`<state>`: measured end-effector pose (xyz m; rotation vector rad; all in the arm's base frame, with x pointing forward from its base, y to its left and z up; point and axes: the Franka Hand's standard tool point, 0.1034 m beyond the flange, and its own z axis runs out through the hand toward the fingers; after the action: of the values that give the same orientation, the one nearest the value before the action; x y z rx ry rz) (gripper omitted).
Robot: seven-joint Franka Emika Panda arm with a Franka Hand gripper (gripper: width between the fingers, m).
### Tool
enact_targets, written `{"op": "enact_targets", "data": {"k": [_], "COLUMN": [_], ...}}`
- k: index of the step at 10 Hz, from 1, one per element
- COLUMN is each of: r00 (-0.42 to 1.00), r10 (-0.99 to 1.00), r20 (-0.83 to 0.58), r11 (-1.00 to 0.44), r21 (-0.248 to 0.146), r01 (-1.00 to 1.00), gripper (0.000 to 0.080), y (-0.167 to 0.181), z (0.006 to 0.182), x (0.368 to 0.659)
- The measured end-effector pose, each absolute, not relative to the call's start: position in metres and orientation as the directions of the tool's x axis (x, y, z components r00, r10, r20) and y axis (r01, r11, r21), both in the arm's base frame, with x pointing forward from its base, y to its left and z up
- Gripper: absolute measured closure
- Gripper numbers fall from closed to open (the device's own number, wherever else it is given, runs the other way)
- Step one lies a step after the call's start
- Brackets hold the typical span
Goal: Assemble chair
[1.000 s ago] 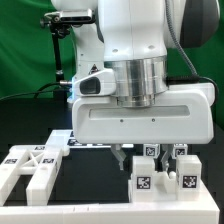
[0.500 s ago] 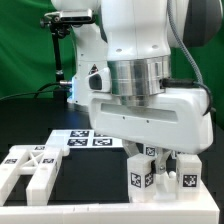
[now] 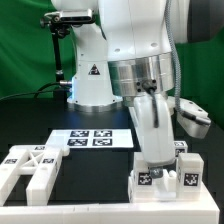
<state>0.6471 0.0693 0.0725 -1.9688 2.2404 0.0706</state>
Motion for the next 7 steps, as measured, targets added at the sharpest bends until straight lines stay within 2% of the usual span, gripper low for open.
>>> {"op": "enact_targets", "data": {"k": [3, 5, 6, 7], "r00": [-0.241, -0.236, -0.208, -0.167], "r10": [-0.962, -0.963, -0.969, -0.976], "r20": [-0.129, -0.13, -0.131, -0.142], "r11": [0.249, 0.244, 0.217, 0.18], "r21": [-0.05, -0.05, -0.06, -0.085], "r01": [-0.967, -0.968, -0.974, -0.98], "gripper": [0.0514, 0.0513, 0.0346, 0.0193], "y": [0.061, 0.062, 0.06, 0.054], "z": [0.067, 0.067, 0.07, 0.086], "x": [0.64, 0.64, 0.642, 0.645]}}
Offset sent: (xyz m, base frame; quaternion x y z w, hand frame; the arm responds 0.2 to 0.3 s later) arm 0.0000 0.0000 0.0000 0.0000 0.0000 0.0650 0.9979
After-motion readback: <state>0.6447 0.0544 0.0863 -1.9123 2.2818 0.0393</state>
